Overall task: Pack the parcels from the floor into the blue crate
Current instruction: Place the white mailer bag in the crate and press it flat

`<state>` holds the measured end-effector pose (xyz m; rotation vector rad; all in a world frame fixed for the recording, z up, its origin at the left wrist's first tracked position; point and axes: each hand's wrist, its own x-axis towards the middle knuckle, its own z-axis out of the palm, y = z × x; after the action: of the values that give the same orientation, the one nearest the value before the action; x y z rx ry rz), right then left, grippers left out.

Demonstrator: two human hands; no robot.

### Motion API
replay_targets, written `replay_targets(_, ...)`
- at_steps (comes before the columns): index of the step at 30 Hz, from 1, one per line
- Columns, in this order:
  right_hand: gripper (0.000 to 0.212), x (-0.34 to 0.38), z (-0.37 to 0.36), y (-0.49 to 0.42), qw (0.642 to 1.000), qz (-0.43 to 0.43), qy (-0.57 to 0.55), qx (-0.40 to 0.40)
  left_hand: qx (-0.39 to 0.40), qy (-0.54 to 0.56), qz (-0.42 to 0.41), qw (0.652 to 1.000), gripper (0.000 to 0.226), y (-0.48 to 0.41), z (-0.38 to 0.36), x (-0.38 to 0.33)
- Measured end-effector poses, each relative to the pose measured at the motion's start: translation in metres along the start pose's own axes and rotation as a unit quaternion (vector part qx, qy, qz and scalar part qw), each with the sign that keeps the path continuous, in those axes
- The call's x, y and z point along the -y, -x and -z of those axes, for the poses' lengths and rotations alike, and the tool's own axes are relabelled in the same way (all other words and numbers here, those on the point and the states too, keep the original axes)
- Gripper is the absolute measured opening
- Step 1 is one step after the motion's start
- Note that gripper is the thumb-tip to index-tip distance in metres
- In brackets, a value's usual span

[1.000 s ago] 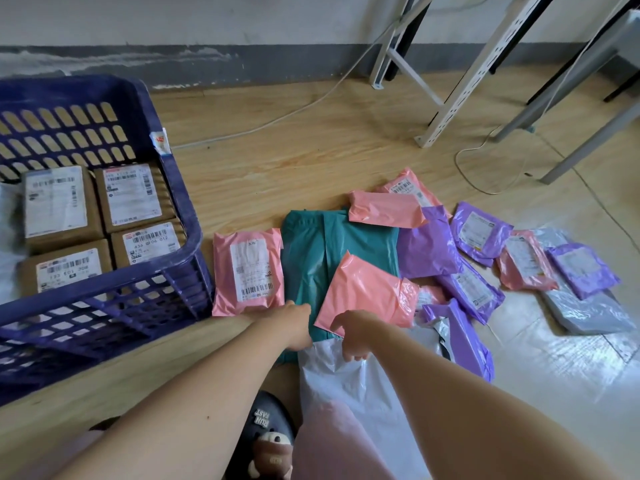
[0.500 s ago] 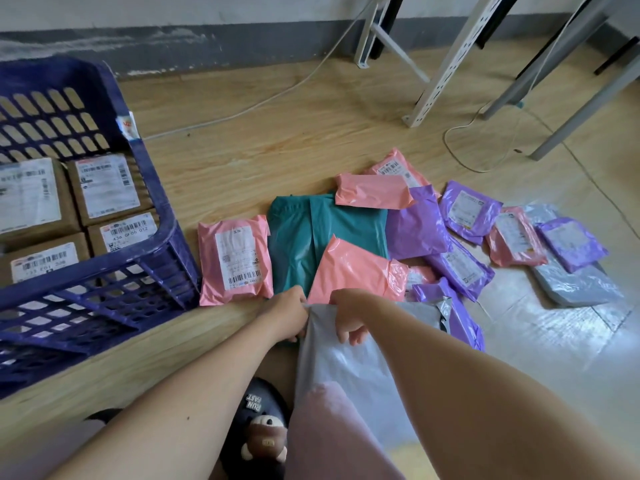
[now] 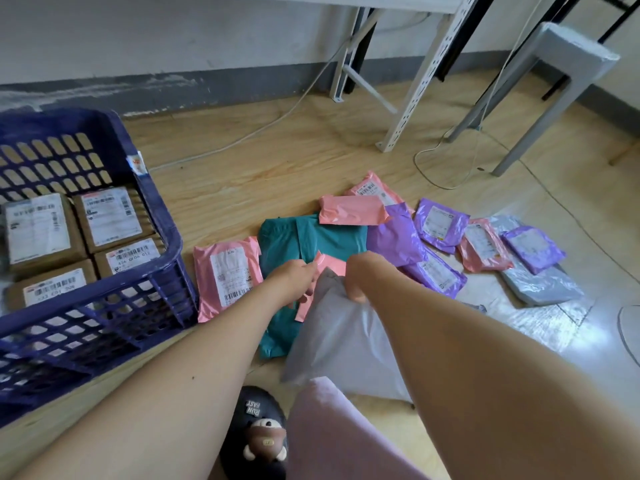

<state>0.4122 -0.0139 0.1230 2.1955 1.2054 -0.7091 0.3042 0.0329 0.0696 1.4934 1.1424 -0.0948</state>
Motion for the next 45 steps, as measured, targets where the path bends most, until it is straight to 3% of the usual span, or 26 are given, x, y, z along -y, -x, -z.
replay_targets(5,0.041,0.006,0.032,0.035,0.989,-0.026,-0.09,-0.117,0.008,-0.067,-0.011,0.998,0.03,0.029,0.032,-0.031)
replay_targets(10,0.037,0.012,0.051,0.068,0.959,-0.054,-0.168,-0.223,-0.053,-0.059,-0.051,0.996,0.03,0.063,0.058,-0.052)
replay_targets(14,0.031,0.017,0.06,0.088,0.882,-0.092,-0.338,-0.315,-0.101,-0.027,-0.081,0.991,0.032,0.086,0.08,-0.06)
replay_targets(18,0.021,0.026,0.068,0.106,0.816,-0.075,-0.418,-0.392,-0.137,0.042,-0.087,0.986,0.039,0.097,0.097,-0.057)
replay_targets(22,0.018,0.03,0.079,0.111,0.735,-0.049,-0.5,-0.455,-0.131,0.059,-0.074,0.987,0.031,0.104,0.101,-0.05)
replay_targets(24,0.011,0.032,0.085,0.107,0.691,-0.043,-0.575,-0.435,-0.138,0.062,-0.063,0.986,0.028,0.102,0.102,-0.043)
replay_targets(27,0.022,0.035,0.086,0.096,0.603,-0.028,-0.712,-0.358,-0.157,0.074,-0.052,0.983,0.035,0.096,0.1,-0.033)
replay_targets(31,0.023,0.037,0.082,0.077,0.444,-0.012,-0.864,-0.236,-0.152,0.101,-0.004,0.983,0.06,0.09,0.09,-0.022)
replay_targets(33,0.025,0.034,0.084,0.068,0.382,-0.041,-0.9,-0.206,-0.131,0.147,0.031,0.98,0.071,0.085,0.085,-0.019)
replay_targets(35,0.024,0.033,0.081,0.062,0.363,-0.059,-0.91,-0.191,-0.1,0.214,0.067,0.969,0.071,0.082,0.083,-0.018)
replay_targets(37,0.02,0.033,0.072,0.049,0.378,-0.029,-0.908,-0.181,-0.084,0.283,0.057,0.954,0.061,0.079,0.083,-0.018)
replay_targets(38,0.021,0.029,0.067,0.021,0.331,-0.034,-0.933,-0.135,-0.082,0.308,0.042,0.947,0.06,0.076,0.084,-0.017)
replay_targets(39,0.026,0.026,0.063,-0.004,0.33,-0.038,-0.935,-0.123,-0.082,0.327,0.029,0.941,0.06,0.074,0.084,-0.018)
replay_targets(41,0.03,0.013,0.056,-0.028,0.292,-0.051,-0.947,-0.125,-0.082,0.357,0.041,0.93,0.06,0.076,0.085,-0.019)
replay_targets(43,0.034,0.013,0.064,0.016,0.239,-0.107,-0.958,-0.117,-0.102,0.385,0.07,0.915,0.069,0.079,0.087,-0.021)
replay_targets(45,0.026,0.01,0.062,0.041,0.256,-0.107,-0.95,-0.141,-0.165,0.398,0.068,0.9,0.076,0.075,0.089,-0.022)
